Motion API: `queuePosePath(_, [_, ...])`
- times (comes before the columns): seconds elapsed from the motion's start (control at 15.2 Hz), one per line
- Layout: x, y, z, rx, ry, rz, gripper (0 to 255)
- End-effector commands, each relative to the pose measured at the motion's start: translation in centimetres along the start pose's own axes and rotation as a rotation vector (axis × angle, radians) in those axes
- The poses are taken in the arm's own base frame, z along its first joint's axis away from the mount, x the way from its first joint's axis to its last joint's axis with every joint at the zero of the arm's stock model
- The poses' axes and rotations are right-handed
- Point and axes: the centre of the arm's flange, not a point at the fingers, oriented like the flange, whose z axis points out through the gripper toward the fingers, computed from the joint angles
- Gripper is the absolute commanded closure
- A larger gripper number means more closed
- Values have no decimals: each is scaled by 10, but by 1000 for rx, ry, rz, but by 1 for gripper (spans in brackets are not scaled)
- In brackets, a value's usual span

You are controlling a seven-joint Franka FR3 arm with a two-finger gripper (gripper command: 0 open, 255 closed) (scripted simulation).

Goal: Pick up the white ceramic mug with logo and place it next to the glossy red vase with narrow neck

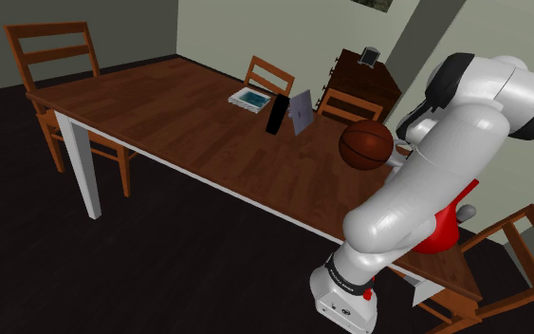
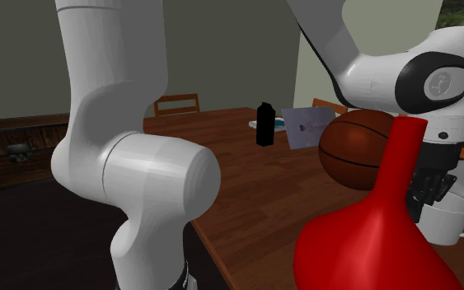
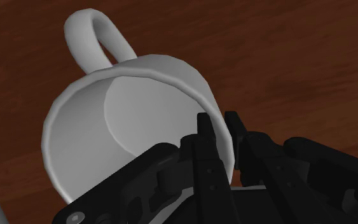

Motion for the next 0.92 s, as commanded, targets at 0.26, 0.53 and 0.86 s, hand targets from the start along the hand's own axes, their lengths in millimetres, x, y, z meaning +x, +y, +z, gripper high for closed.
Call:
queuePosePath(0.26, [0,0,0,0,0,0,0])
queuePosePath(0.53, [0,0,-40,0,0,0,0])
queuePosePath(0.86, [0,0,-50,0,0,0,0])
